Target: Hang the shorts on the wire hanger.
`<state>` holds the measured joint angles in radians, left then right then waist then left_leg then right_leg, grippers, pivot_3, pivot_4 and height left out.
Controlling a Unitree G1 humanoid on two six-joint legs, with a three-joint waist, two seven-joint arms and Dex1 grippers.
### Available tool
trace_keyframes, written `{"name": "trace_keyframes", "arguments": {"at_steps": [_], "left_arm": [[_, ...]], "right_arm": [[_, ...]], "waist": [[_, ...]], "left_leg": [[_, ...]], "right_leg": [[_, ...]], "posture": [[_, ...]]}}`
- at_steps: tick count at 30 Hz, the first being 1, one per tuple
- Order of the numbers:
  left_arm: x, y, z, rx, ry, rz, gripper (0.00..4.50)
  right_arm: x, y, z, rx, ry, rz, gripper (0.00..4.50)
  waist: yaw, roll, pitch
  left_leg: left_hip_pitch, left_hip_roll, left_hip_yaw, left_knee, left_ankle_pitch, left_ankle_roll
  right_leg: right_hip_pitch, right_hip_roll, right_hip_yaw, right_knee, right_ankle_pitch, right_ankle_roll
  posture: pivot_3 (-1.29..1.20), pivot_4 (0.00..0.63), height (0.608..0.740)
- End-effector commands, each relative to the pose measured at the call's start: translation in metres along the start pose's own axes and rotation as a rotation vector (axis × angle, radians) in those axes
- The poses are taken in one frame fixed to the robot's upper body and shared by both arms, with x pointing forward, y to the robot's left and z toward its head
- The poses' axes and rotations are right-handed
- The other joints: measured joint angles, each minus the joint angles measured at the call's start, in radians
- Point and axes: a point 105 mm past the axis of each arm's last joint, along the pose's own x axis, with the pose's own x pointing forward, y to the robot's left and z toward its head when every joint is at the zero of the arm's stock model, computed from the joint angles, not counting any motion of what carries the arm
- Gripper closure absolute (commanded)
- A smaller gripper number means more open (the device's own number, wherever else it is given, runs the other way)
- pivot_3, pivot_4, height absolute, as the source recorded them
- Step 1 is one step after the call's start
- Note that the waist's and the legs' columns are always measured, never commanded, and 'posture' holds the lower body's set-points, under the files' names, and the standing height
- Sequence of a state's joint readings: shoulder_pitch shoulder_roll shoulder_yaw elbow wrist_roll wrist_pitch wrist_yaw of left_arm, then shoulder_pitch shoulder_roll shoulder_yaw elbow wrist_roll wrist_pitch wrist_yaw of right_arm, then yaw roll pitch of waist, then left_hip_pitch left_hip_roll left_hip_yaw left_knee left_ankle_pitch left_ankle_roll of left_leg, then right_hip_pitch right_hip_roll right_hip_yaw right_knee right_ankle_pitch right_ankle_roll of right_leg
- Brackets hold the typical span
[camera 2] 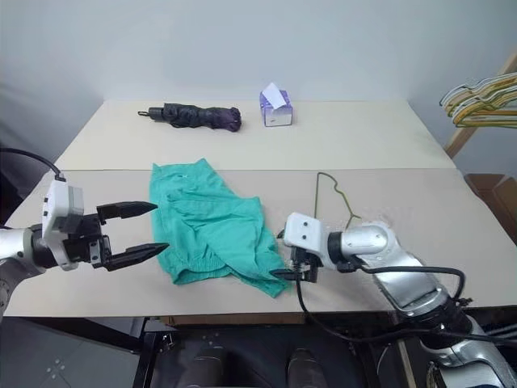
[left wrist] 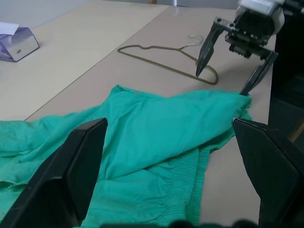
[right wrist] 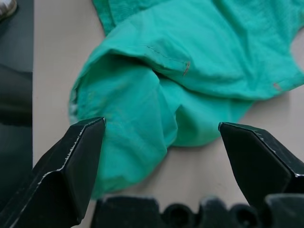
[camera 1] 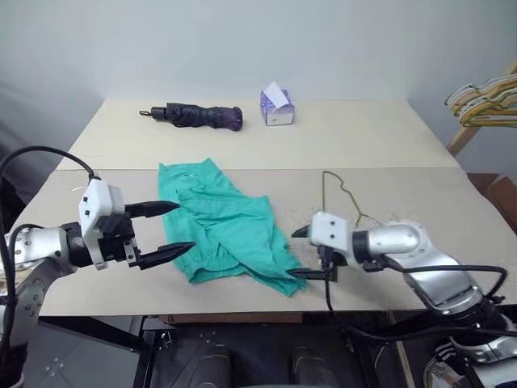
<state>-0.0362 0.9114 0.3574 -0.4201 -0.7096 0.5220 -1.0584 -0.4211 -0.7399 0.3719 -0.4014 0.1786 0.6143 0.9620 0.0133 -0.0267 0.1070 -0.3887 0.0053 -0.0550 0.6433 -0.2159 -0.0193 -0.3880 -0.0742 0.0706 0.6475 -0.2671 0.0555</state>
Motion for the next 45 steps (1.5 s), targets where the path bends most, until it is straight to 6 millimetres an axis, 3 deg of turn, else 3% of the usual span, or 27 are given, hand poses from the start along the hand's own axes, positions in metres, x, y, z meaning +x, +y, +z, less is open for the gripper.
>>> {"name": "trace_keyframes", "arguments": {"at_steps": [1, 5, 8, 11, 12, 18, 20, 26, 30, 36, 42, 45], "left_arm": [[-0.002, 0.001, 0.013, 0.067, -0.024, 0.011, 0.00], [-0.002, 0.002, 0.013, 0.070, -0.023, 0.013, 0.00], [-0.002, 0.001, 0.013, 0.071, -0.022, 0.014, 0.00], [-0.002, 0.001, 0.013, 0.072, -0.022, 0.015, 0.00], [-0.002, 0.001, 0.013, 0.072, -0.023, 0.016, 0.00], [-0.001, 0.001, 0.012, 0.075, -0.028, 0.022, 0.00], [0.000, 0.001, 0.012, 0.077, -0.029, 0.022, 0.00], [0.001, 0.002, 0.013, 0.083, -0.033, 0.025, 0.00], [0.002, 0.002, 0.013, 0.089, -0.038, 0.026, 0.00], [0.001, 0.002, 0.013, 0.100, -0.043, 0.035, 0.00], [-0.002, 0.000, 0.013, 0.111, -0.040, 0.044, 0.00], [-0.003, 0.000, 0.013, 0.117, -0.037, 0.051, 0.00]], "right_arm": [[0.007, 0.002, 0.003, -0.002, 0.050, -0.006, 0.05], [0.013, 0.007, -0.002, 0.018, 0.090, 0.018, 0.05], [0.016, 0.006, -0.005, 0.029, 0.108, 0.010, 0.62], [0.017, 0.000, -0.006, 0.034, 0.119, -0.012, 1.68], [0.017, -0.002, -0.007, 0.034, 0.121, -0.014, 1.84], [0.016, -0.007, -0.010, 0.028, 0.132, -0.015, 4.00], [0.015, -0.011, -0.010, 0.017, 0.133, -0.019, 4.37], [0.002, -0.045, 0.005, -0.047, 0.106, -0.053, 4.37], [-0.016, -0.094, 0.025, -0.191, 0.093, -0.120, 4.37], [-0.025, -0.141, 0.012, -0.342, 0.223, -0.077, 4.37], [-0.027, -0.185, -0.003, -0.469, 0.413, -0.245, 4.37], [-0.035, -0.209, -0.001, -0.525, 0.488, -0.426, 3.73]], "waist": [[0.001, 0.000, 0.000], [0.001, 0.000, 0.000], [0.000, 0.000, 0.000], [-0.001, 0.000, 0.000], [-0.001, 0.000, 0.000], [-0.001, 0.000, 0.000], [-0.001, 0.000, 0.000], [-0.003, 0.000, 0.001], [-0.003, 0.000, 0.001], [-0.001, 0.000, 0.001], [-0.004, 0.001, 0.002], [-0.004, 0.001, 0.002]], "left_leg": [[0.000, 0.000, 0.000, 0.000, 0.000, 0.000], [0.000, 0.000, 0.000, 0.000, 0.000, 0.000], [0.000, 0.000, 0.000, 0.000, 0.000, 0.000], [0.000, 0.000, 0.000, 0.000, 0.000, 0.000], [0.000, 0.000, 0.000, 0.000, 0.000, 0.000], [0.000, 0.000, 0.000, 0.000, 0.000, 0.000], [0.000, 0.000, 0.000, 0.000, 0.000, 0.000], [0.000, 0.000, 0.000, 0.000, 0.000, 0.000], [0.000, 0.000, 0.000, 0.000, 0.000, 0.000], [0.000, 0.000, 0.000, -0.001, 0.000, 0.000], [0.000, 0.000, 0.000, -0.002, 0.000, 0.000], [0.000, 0.000, 0.000, -0.004, 0.000, -0.001]], "right_leg": [[0.000, 0.000, 0.000, 0.000, 0.000, 0.000], [0.000, 0.000, 0.000, 0.000, 0.000, 0.000], [0.000, 0.000, 0.000, 0.000, 0.000, 0.000], [0.000, 0.000, 0.000, 0.000, -0.001, 0.001], [0.000, 0.000, 0.000, 0.000, -0.001, 0.001], [0.000, 0.000, 0.000, 0.000, -0.001, 0.001], [0.000, 0.000, 0.000, 0.000, -0.001, 0.001], [0.000, 0.000, 0.000, 0.000, -0.001, 0.001], [-0.001, 0.000, 0.000, 0.000, 0.001, -0.001], [-0.001, 0.000, -0.001, 0.000, 0.001, -0.001], [-0.002, 0.000, -0.001, 0.000, 0.002, -0.003], [-0.004, 0.000, -0.001, 0.001, 0.002, -0.004]], "posture": [[0.12, 0.088, 0.740], [0.12, 0.088, 0.740], [0.12, 0.091, 0.740], [0.12, 0.091, 0.740], [0.12, 0.091, 0.740], [0.12, 0.092, 0.740], [0.12, 0.090, 0.740], [0.12, 0.082, 0.740], [0.12, 0.076, 0.740], [0.14, 0.066, 0.740], [0.17, 0.057, 0.740], [0.17, 0.057, 0.740]]}}
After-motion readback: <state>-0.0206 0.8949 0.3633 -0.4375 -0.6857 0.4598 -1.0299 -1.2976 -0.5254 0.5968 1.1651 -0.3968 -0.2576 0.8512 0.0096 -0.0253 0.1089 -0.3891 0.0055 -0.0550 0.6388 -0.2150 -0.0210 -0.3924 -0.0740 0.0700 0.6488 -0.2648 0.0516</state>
